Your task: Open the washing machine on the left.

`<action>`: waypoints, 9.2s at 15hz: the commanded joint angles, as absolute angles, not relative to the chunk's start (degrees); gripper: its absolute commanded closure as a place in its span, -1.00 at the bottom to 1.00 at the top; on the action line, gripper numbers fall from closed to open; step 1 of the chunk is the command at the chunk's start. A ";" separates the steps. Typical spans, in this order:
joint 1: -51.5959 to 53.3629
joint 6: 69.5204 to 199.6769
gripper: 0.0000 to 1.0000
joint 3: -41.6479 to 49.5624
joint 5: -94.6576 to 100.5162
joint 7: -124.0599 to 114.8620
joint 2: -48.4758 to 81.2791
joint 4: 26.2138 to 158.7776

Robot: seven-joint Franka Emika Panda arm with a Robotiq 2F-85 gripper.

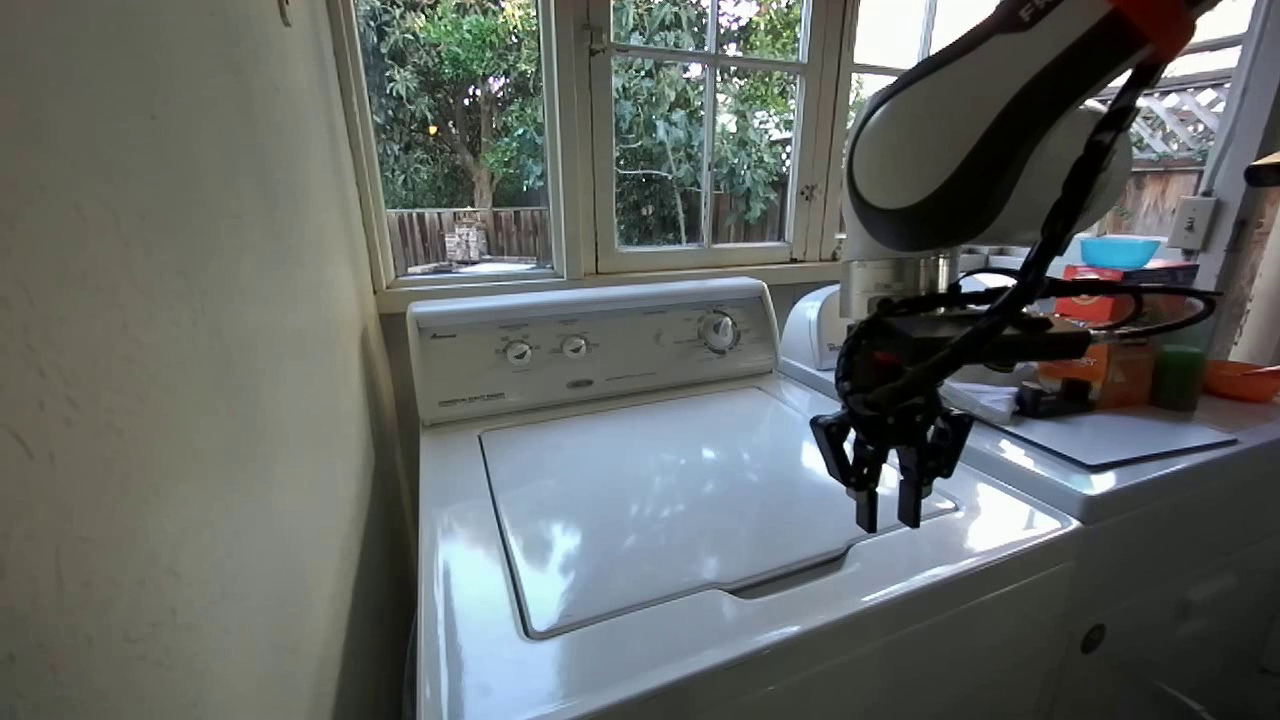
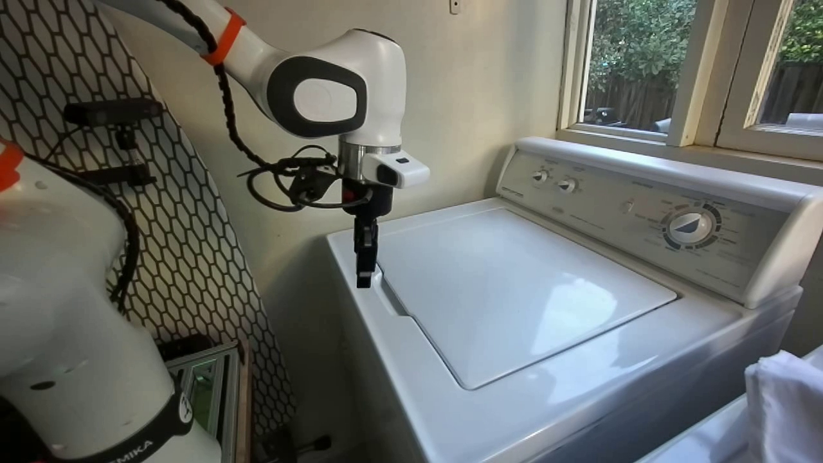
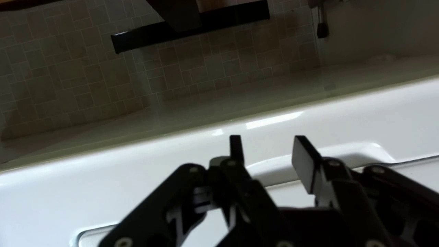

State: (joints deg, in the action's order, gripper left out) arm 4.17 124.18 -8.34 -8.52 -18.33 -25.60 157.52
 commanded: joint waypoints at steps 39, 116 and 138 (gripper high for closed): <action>5.54 138.85 1.00 -12.53 -1.15 -34.87 -6.17 154.43; 2.18 132.37 -1.00 3.74 -48.55 1.61 -15.28 157.16; 2.42 135.96 -1.00 -0.50 -73.74 14.65 -6.04 157.32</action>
State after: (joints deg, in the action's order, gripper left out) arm 2.34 133.92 0.36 -68.92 11.08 -8.26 157.33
